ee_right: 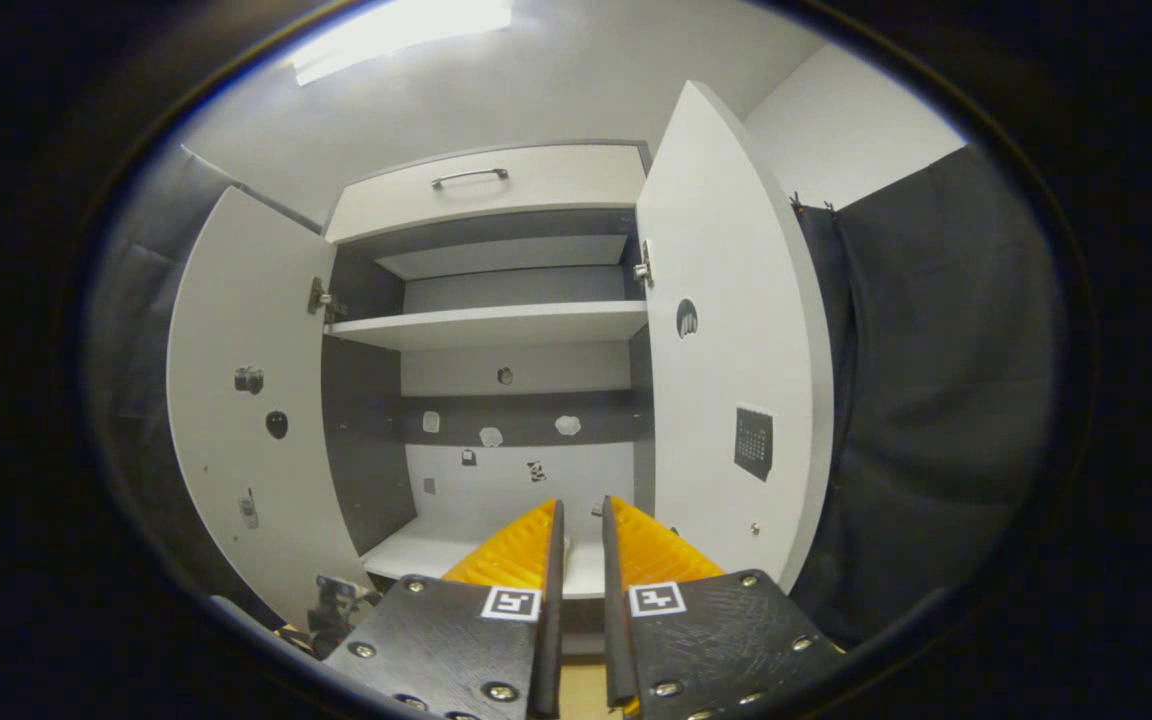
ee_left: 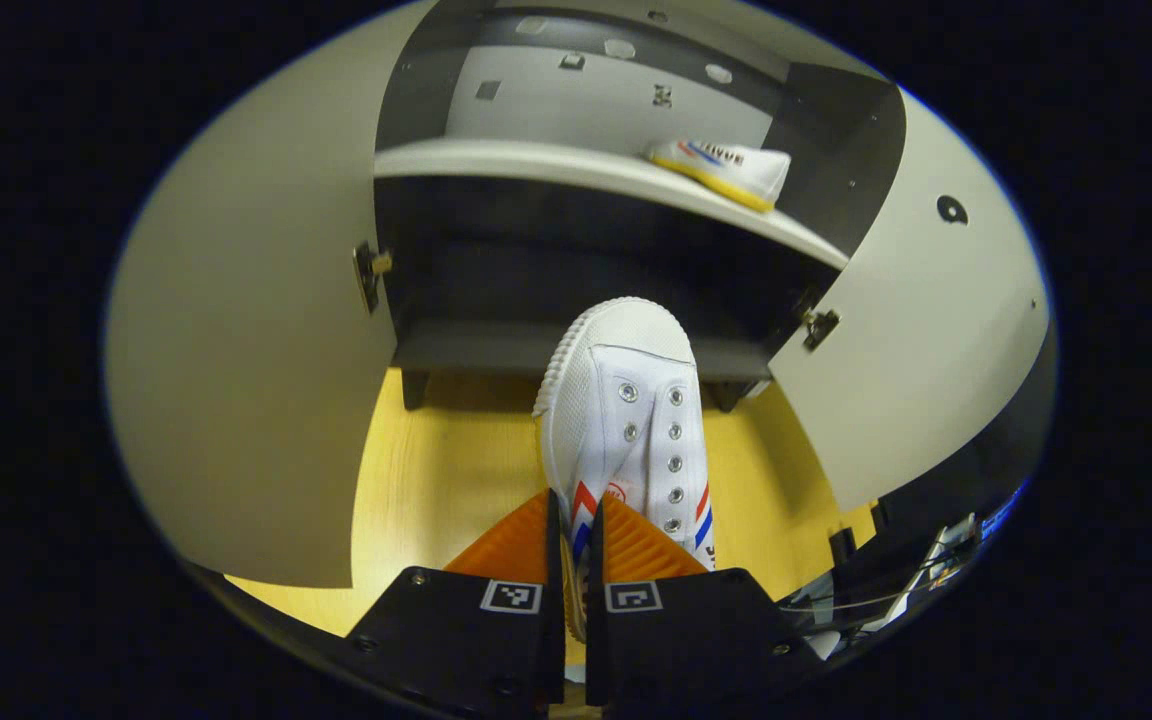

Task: Grab one shoe with the right hand and put it into the shoe cabinet, grab the other shoe with the left hand and put it into the shoe cabinet; then close the right door with the right hand and the left door with the left hand.

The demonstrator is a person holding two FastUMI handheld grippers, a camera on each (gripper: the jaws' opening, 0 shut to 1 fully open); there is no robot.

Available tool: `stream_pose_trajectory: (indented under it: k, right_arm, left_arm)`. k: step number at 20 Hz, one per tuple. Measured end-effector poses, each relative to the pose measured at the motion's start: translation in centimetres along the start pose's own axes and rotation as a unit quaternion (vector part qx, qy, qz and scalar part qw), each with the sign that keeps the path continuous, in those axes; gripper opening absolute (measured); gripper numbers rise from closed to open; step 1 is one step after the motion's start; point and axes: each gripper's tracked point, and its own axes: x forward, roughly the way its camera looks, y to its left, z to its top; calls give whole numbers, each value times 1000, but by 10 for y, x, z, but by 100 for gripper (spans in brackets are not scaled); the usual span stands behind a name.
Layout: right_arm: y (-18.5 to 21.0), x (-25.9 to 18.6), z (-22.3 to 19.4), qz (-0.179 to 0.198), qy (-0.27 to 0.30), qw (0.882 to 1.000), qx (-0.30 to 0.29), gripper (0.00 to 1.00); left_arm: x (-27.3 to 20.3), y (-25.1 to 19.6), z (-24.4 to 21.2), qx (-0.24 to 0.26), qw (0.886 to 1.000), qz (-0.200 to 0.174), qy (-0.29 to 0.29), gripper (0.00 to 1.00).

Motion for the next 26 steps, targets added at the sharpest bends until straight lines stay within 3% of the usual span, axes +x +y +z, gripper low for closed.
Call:
stream_pose_trajectory:
  k: [7, 15, 20, 26]
  right_arm:
    - [-7, -1, 3, -5, -3, 1000, 10, 18]
    - [-14, -8, 7, -8, -13, 1000, 3, 18]
    - [-25, -10, 10, -22, -19, 1000, 5, 18]
    - [-47, -27, 26, -44, -44, 998, 18, 18]
  left_arm:
    - [-27, -23, 129, 17, 992, -19, -120, 9]
    - [1, -33, 269, 13, 980, -12, -196, 9]
    - [29, -31, 313, -3, 980, -9, -199, 8]
    - [77, -22, 322, -4, 986, 8, -167, 9]
